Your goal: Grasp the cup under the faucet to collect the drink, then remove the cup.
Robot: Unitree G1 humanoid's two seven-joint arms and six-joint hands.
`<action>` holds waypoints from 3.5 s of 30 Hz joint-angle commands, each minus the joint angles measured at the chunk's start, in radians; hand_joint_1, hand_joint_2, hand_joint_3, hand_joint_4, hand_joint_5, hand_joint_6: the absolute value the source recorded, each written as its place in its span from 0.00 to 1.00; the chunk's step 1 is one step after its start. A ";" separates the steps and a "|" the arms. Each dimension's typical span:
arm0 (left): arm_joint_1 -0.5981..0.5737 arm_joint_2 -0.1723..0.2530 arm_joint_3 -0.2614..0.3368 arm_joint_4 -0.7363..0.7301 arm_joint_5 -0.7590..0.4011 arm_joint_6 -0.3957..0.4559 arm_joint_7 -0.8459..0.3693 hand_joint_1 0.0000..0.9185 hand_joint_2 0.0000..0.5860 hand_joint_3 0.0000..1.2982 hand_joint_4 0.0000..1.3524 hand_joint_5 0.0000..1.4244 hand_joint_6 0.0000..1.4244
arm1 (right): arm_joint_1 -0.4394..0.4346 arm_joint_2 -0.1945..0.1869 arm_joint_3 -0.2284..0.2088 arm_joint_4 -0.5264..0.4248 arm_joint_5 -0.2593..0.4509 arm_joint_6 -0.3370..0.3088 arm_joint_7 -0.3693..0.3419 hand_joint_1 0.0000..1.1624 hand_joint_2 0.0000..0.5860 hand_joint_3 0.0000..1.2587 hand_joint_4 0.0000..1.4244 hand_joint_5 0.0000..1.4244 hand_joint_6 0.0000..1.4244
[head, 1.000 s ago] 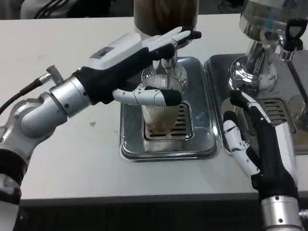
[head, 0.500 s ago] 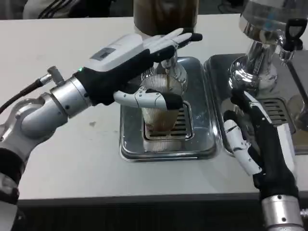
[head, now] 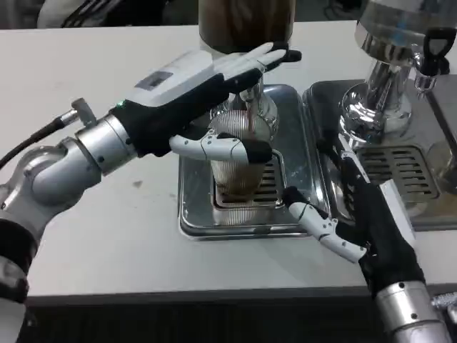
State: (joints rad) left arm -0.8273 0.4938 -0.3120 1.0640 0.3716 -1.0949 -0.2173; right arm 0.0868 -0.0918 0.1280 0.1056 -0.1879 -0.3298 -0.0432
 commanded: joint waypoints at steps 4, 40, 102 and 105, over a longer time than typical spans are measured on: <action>0.007 0.016 -0.030 0.006 0.047 -0.007 -0.032 0.00 0.08 0.04 0.00 0.04 0.03 | -0.063 0.001 0.001 0.066 0.001 -0.008 0.031 0.55 0.39 0.01 0.03 0.00 0.00; 0.032 0.015 0.008 -0.014 -0.039 -0.014 -0.088 0.00 0.09 0.04 0.00 0.04 0.03 | -0.290 0.060 -0.015 0.395 0.027 -0.071 0.008 0.52 0.40 0.02 0.02 0.00 0.00; 0.139 -0.054 0.321 -0.371 -0.597 0.071 -0.465 0.00 0.10 0.05 0.00 0.07 0.06 | -0.299 0.075 -0.024 0.428 0.029 -0.118 0.009 0.51 0.42 0.07 0.05 0.00 0.01; 0.178 -0.036 0.337 -0.408 -0.606 0.075 -0.462 0.00 0.10 0.06 0.00 0.07 0.07 | -0.298 0.073 -0.027 0.429 0.024 -0.126 0.003 0.51 0.42 0.07 0.06 0.00 0.01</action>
State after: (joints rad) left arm -0.6891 0.4301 0.0038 0.6945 -0.2256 -1.0236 -0.6711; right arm -0.2090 -0.0141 0.1067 0.5401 -0.1670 -0.4310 -0.0303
